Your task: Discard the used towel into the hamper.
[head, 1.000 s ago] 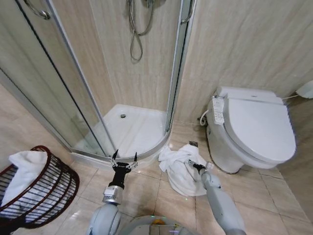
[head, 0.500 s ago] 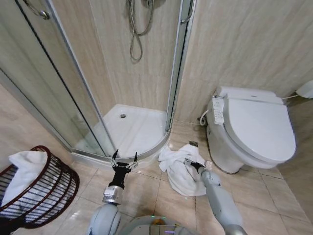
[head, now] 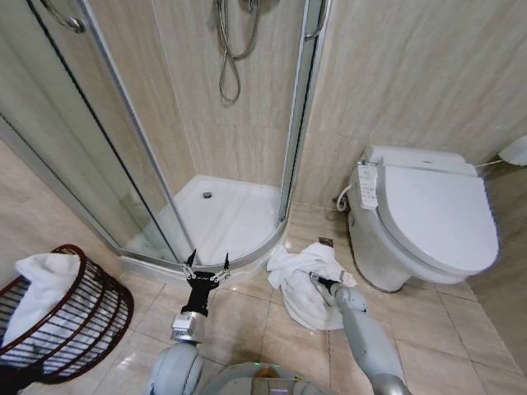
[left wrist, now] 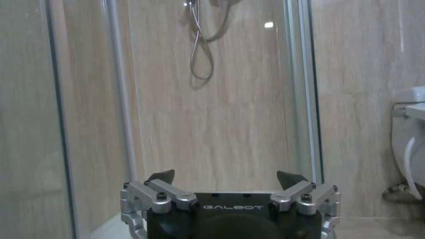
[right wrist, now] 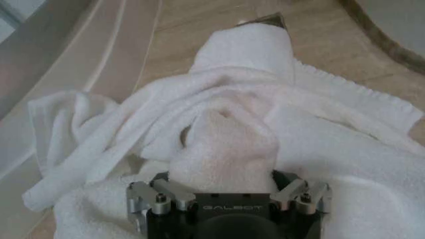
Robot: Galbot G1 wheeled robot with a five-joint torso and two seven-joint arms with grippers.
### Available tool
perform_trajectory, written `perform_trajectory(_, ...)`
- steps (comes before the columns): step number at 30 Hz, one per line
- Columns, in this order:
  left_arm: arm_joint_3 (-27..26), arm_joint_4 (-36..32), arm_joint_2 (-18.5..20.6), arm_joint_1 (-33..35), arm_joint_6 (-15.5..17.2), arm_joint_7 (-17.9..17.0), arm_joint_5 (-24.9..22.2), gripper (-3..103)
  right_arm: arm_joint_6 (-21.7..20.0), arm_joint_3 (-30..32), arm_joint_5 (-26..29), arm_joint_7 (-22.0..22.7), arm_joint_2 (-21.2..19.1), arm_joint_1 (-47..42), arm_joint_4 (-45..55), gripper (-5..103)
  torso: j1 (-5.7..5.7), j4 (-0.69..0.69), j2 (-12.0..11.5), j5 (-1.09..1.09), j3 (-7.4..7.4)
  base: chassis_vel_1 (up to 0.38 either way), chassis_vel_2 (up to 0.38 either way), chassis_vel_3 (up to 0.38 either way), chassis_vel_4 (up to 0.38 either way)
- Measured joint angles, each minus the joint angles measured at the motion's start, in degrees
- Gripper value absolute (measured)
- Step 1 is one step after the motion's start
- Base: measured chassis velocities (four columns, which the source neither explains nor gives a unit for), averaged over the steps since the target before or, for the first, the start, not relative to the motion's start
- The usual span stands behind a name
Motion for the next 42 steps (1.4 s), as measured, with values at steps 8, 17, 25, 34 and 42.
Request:
perform_trajectory(8, 0.43, 0.42, -0.06, -0.23, -0.35, -0.14, -0.02, 100, 2.14, 0.46, 0.50, 0.00, -0.54, -1.00, 0.22, 74, 0.00, 0.00, 0.00, -0.01, 0.00, 0.000, 0.000, 0.000, 0.000)
perform_trajectory(17, 0.58, 1.06, 0.16, -0.66, -1.52, -0.80, 0.00, 100, 5.74, 0.86, 1.28, -0.14, -1.43, -1.44, -0.28, 50, 0.00, 0.00, 0.00, -0.01, 0.00, 0.000, 0.000, 0.000, 0.000)
perform_trajectory(25, 0.66, 1.48, -0.10, -0.73, -2.83, -0.89, 0.55, 100, 11.41, 0.89, 1.17, -2.34, -1.41, -1.42, -1.90, 34, 0.00, 0.00, 0.00, 0.00, 0.00, 0.000, 0.000, 0.000, 0.000)
perform_trajectory(34, 0.32, 1.28, -0.30, -0.70, -4.31, -1.45, 0.46, 100, 17.48, 0.94, 0.78, -0.56, -1.00, -1.64, -2.13, 12, 0.00, 0.01, 0.00, 0.00, 0.00, 0.000, 0.000, 0.000, 0.000)
perform_trajectory(42, 0.31, 2.06, -0.56, -1.16, -5.83, -3.35, 0.28, 100, 29.45, 2.25, -11.08, 1.45, -0.80, -5.77, 2.80, 6, 0.00, 0.00, 0.00, 0.00, 0.00, 0.000, 0.000, 0.000, 0.000)
